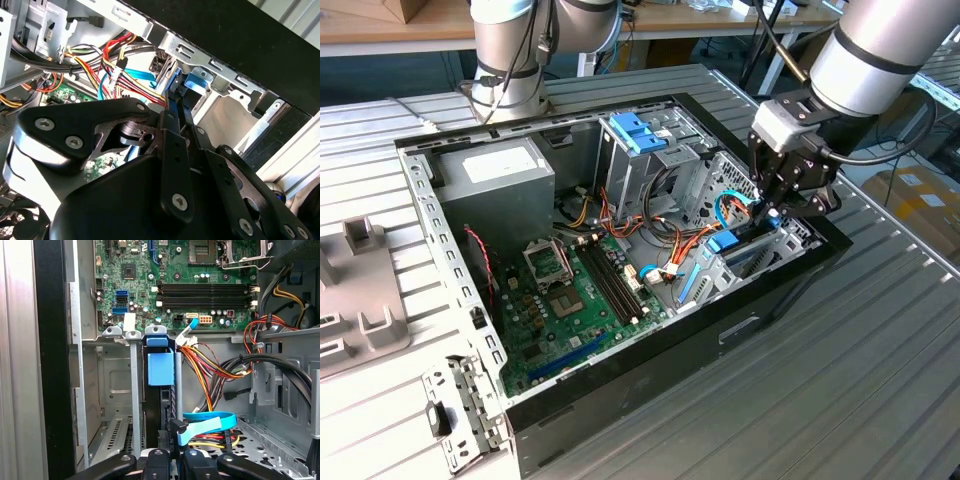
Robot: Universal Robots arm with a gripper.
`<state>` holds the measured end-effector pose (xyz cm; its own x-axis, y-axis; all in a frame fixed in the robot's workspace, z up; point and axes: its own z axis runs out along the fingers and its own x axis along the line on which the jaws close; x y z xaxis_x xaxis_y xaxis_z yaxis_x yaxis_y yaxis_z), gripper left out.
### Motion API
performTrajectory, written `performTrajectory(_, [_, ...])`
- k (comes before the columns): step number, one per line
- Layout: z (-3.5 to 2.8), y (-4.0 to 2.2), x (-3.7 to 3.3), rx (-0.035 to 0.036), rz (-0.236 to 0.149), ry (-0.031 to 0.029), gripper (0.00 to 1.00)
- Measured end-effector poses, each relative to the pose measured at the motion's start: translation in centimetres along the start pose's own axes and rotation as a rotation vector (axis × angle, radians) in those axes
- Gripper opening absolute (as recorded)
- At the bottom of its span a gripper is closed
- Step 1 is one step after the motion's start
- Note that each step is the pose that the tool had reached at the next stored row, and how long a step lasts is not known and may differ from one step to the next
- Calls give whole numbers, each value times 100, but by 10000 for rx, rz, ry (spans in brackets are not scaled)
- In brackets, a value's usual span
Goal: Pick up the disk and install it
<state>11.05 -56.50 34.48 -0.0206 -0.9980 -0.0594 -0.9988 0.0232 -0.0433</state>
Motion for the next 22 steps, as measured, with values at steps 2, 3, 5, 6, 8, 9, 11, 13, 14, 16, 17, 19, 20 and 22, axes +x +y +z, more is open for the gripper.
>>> performTrajectory(2, [0,0,0,0,0,1,17])
performTrajectory(3, [2,0,2,0,0,4,17])
performTrajectory(5, [12,1,3,-1,0,2,17])
performTrajectory(6, [24,1,4,-2,0,-1,17])
performTrajectory(8, [35,2,4,-5,2,0,17])
performTrajectory(9, [45,3,5,-7,1,1,17])
performTrajectory(11, [49,3,5,-7,1,4,17])
performTrajectory(13, [51,2,5,-7,0,2,17])
performTrajectory(14, [52,2,5,-7,0,1,17])
performTrajectory(16, [53,2,5,-7,0,-2,17])
performTrajectory(17, [55,3,6,-7,1,-2,18])
performTrajectory(19, [54,2,6,-7,1,0,25])
performTrajectory(20, [49,2,6,-7,1,2,25])
performTrajectory(22, [-29,-1,0,-7,1,-1,25])
